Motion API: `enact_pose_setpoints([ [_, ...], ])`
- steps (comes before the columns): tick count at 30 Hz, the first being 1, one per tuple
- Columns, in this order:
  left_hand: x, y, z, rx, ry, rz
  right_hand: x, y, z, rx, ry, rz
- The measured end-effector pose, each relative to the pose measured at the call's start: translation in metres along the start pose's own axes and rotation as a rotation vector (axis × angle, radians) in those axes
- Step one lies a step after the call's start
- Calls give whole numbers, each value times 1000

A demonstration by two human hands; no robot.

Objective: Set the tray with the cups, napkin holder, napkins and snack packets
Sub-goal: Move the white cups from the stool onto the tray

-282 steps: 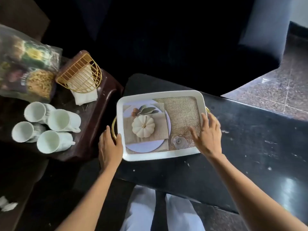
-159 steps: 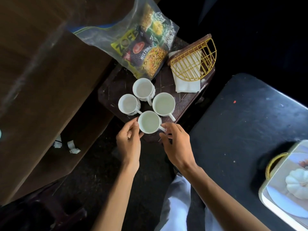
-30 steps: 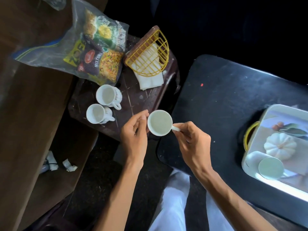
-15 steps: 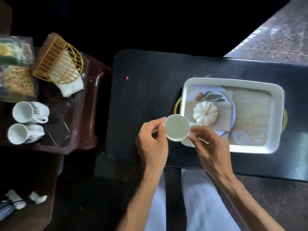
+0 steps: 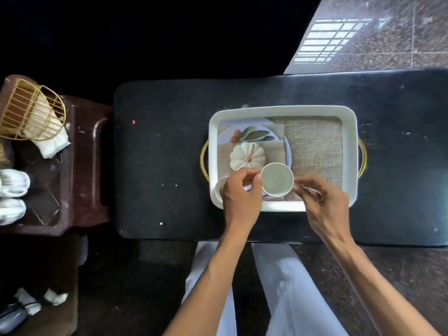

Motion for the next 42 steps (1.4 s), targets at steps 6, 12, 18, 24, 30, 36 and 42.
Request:
enact_pose_setpoints([
  [6,2,-1,20,-45,-140,278,-5,21,8,-2,-52,-2],
  [12,5,-1,28,-70,-209,431,-13,27,6,0,-71,11],
  [18,3,-3,28,-112,-191,503,-17,29,4,-3,-78,10],
  [24,1,-9,29,-89,-229,519,-18,38,4,-2,-84,-22],
  [30,-1,-14,29,-109,-242,533,-20,43,4,-12,-86,-34],
  [36,2,-15,30,-132,-260,509,-19,35,2,-20,-124,-81],
  [42,37,-21,31,-22,-92,177,-8,5,-6,95,-137,-279],
])
Point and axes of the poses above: each hand's wrist, its own z-axis towards the middle knuckle, its own x-axis out of the back of the hand, y = z × x, the point moved 1 cm from there along z, towards the middle knuckle, and after that the axes turned 6 degrees about -x, right-handed, at the moved point
